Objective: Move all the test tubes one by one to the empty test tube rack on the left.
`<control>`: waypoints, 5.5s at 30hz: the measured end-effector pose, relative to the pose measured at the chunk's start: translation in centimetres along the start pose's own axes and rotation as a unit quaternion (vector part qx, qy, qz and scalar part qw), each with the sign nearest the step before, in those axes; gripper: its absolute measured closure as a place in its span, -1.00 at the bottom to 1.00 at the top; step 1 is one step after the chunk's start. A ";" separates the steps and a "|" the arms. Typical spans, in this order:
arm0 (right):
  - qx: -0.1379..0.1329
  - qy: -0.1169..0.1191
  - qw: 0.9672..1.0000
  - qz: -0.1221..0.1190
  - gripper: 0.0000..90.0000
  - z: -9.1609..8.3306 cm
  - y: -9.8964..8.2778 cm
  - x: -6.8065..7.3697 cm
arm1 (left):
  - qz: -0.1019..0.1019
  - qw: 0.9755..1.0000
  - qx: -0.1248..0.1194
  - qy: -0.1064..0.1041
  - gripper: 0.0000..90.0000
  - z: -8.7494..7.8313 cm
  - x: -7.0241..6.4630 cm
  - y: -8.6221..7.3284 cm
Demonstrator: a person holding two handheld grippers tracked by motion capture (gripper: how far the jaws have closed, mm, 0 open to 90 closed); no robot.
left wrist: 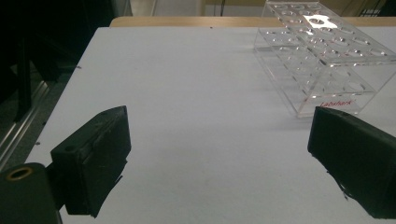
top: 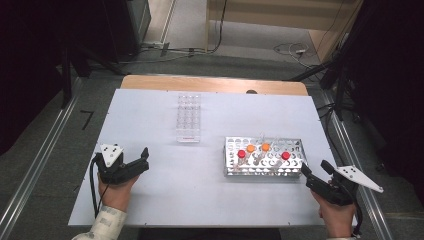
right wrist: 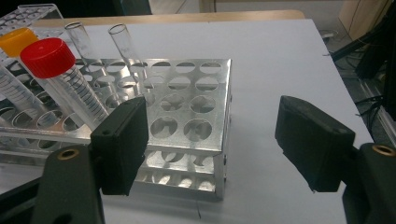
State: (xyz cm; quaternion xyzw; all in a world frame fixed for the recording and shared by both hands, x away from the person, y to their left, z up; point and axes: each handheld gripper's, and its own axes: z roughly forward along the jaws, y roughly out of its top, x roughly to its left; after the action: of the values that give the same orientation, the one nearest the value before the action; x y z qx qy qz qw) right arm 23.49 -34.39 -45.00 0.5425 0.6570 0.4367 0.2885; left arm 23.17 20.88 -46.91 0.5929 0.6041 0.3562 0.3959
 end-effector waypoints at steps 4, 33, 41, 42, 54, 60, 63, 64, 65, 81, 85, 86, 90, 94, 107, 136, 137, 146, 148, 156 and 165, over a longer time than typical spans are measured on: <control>0.002 0.003 1.000 -0.002 -0.45 0.0 0.0 0.1 | 0.000 1.000 0.001 -0.002 -0.86 0.1 -0.1 0.0; 0.013 0.025 0.999 -0.023 -0.44 0.5 -0.1 1.8 | 0.002 1.000 0.003 0.001 -0.86 0.2 -0.1 -0.1; 0.014 0.031 0.999 -0.027 -0.43 0.7 -0.1 2.3 | 0.003 1.000 0.003 0.001 -0.86 0.2 -0.2 -0.1; 0.014 0.031 0.999 -0.027 -0.43 0.7 -0.1 2.3 | 0.003 1.000 0.003 0.001 -0.86 0.2 -0.2 -0.1; 0.015 0.041 0.998 -0.035 -0.42 0.9 0.0 3.1 | 0.004 1.000 0.003 0.001 -0.86 0.2 -0.2 -0.1; 0.014 0.044 0.998 -0.038 -0.42 1.0 0.0 3.4 | 0.004 1.000 0.003 0.001 -0.86 0.2 -0.2 -0.1; 0.015 0.047 0.998 -0.043 -0.41 1.2 0.0 3.6 | 0.004 1.000 0.003 0.000 -0.86 0.2 -0.2 -0.1; 0.015 0.047 0.998 -0.044 -0.41 1.2 0.0 3.7 | 0.004 1.000 0.003 0.000 -0.86 0.2 -0.2 -0.1; 0.015 0.048 0.998 -0.044 -0.41 1.2 0.0 3.8 | 0.003 1.000 0.003 0.000 -0.86 0.2 -0.2 -0.1; 0.010 0.057 0.996 -0.064 -0.31 2.0 0.2 5.0 | 0.006 1.000 0.005 -0.002 -0.86 0.3 -0.3 -0.1; 0.007 0.059 0.996 -0.065 -0.22 2.2 0.3 5.2 | 0.006 1.000 0.006 -0.002 -0.86 0.4 -0.4 -0.1; 0.008 0.061 0.996 -0.066 -0.20 2.2 0.3 5.3 | 0.007 1.000 0.006 -0.002 -0.86 0.3 -0.4 -0.1; 0.009 0.064 0.995 -0.071 -0.12 2.4 0.2 5.5 | 0.008 1.000 0.007 -0.002 -0.86 0.4 -0.4 -0.2; 0.005 0.063 0.995 -0.078 0.09 2.7 0.1 5.7 | 0.008 1.000 0.007 -0.002 -0.86 0.4 -0.4 -0.2; 0.004 0.065 0.994 -0.089 0.48 3.0 -0.1 6.0 | 0.009 1.000 0.008 -0.003 -0.86 0.4 -0.5 -0.2; -0.017 0.058 0.993 -0.099 0.60 2.3 0.5 6.2 | 0.010 1.000 0.007 -0.004 -0.86 0.4 -0.5 -0.2; -0.020 0.059 0.993 -0.100 0.60 2.3 0.6 6.2 | 0.009 1.000 0.007 -0.004 -0.86 0.4 -0.5 -0.2; -0.038 0.056 0.992 -0.104 0.60 1.4 1.3 6.3 | 0.009 1.000 0.006 -0.005 -0.86 0.4 -0.5 -0.1; -0.041 0.055 0.992 -0.104 0.60 1.2 1.5 6.3 | 0.009 1.000 0.006 -0.005 -0.86 0.3 -0.5 -0.1; -0.055 0.058 0.992 -0.099 0.60 0.2 2.2 6.2 | 0.009 1.000 0.006 -0.006 -0.86 0.3 -0.5 -0.1; -0.072 0.084 0.989 -0.102 0.60 -1.4 2.9 6.8 | 0.009 1.000 0.006 -0.006 -0.86 0.4 -0.5 -0.2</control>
State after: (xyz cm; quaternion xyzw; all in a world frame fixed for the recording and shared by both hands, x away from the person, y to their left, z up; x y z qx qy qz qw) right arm 21.94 -28.07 -41.12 0.4123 0.6977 0.4951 0.3132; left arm 23.43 20.34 -47.18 0.6027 0.5988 0.3526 0.3923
